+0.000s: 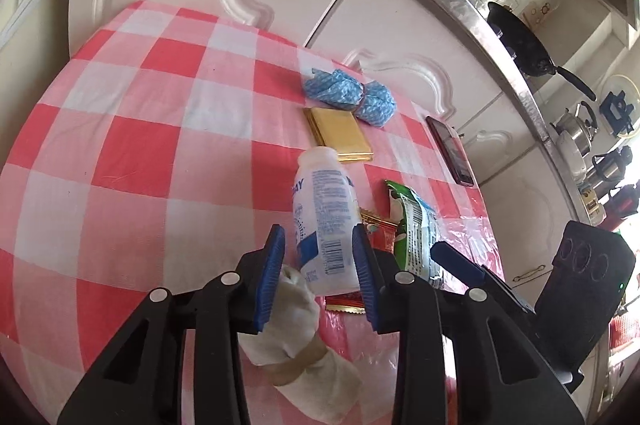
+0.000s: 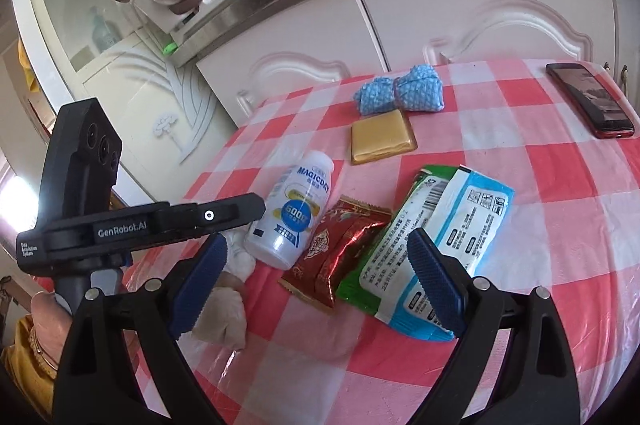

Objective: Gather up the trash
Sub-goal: 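Lift the yogurt bottle with the left gripper while the right gripper approaches the white tissue bundle, then grasp the white tissue bundle with the right gripper while the left gripper holds the bottle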

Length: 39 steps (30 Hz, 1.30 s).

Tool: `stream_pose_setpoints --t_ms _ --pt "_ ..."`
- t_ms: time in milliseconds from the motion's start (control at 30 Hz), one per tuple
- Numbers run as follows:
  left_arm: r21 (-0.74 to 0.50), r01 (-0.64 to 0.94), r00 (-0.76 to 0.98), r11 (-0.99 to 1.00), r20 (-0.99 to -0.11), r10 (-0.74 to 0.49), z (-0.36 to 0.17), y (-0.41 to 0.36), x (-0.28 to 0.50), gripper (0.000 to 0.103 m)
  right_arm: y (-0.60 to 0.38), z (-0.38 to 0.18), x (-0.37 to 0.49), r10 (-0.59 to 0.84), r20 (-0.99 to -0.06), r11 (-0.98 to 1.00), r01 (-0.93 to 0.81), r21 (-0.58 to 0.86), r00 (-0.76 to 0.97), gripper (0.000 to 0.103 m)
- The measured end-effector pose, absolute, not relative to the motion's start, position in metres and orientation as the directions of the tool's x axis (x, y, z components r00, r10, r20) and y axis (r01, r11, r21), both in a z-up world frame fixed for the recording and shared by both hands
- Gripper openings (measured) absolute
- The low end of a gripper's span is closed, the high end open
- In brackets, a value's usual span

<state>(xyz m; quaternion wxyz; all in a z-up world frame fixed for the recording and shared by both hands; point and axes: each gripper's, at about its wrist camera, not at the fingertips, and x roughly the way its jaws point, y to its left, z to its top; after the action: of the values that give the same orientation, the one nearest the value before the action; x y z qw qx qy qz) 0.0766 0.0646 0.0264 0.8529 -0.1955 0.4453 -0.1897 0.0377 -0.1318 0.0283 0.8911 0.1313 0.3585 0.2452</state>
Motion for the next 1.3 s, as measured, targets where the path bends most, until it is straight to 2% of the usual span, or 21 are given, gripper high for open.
stream_pose_setpoints --t_ms 33,100,167,333,400,633,933,1000,1033,1300 --pt "-0.495 0.158 0.525 0.855 -0.691 -0.497 0.027 0.062 0.078 0.041 -0.133 0.028 0.037 0.526 -0.573 0.848 -0.338 0.408 0.628 0.092" --pt "-0.466 0.176 0.522 0.867 -0.703 -0.484 0.029 0.056 0.082 0.058 -0.138 0.027 0.038 0.521 -0.575 0.85 -0.328 0.412 0.631 0.092" --pt "-0.424 0.19 0.518 0.885 -0.723 -0.457 0.029 0.049 0.087 0.064 -0.143 0.025 0.04 0.52 -0.577 0.85 -0.316 0.421 0.63 0.092" --pt "-0.376 0.197 0.484 0.906 -0.766 -0.423 0.02 0.036 0.103 0.06 -0.145 0.023 0.04 0.533 -0.574 0.842 -0.319 0.435 0.622 0.092" --pt "-0.386 0.193 0.468 0.902 -0.772 -0.431 0.016 0.033 0.106 0.046 -0.14 0.022 0.038 0.535 -0.582 0.843 -0.336 0.421 0.613 0.092" --pt "-0.387 0.169 0.506 0.907 -0.755 -0.416 0.02 0.041 0.098 0.045 -0.118 0.022 0.031 0.582 -0.583 0.813 -0.417 0.406 0.567 0.092" --pt "-0.443 0.127 0.585 0.888 -0.689 -0.428 0.044 0.079 0.076 0.045 -0.07 0.022 0.011 0.648 -0.587 0.75 -0.542 0.38 0.486 0.091" --pt "-0.459 0.118 0.595 0.88 -0.677 -0.433 0.046 0.085 0.071 0.045 -0.059 0.02 0.008 0.649 -0.599 0.743 -0.56 0.366 0.47 0.079" --pt "-0.466 0.112 0.6 0.878 -0.672 -0.434 0.046 0.088 0.069 0.045 -0.054 0.019 0.007 0.646 -0.609 0.743 -0.564 0.361 0.46 0.077" --pt "-0.515 0.06 0.641 0.855 -0.637 -0.429 0.042 0.12 0.045 0.045 -0.031 0.016 0.002 0.665 -0.632 0.71 -0.598 0.37 0.398 0.067"
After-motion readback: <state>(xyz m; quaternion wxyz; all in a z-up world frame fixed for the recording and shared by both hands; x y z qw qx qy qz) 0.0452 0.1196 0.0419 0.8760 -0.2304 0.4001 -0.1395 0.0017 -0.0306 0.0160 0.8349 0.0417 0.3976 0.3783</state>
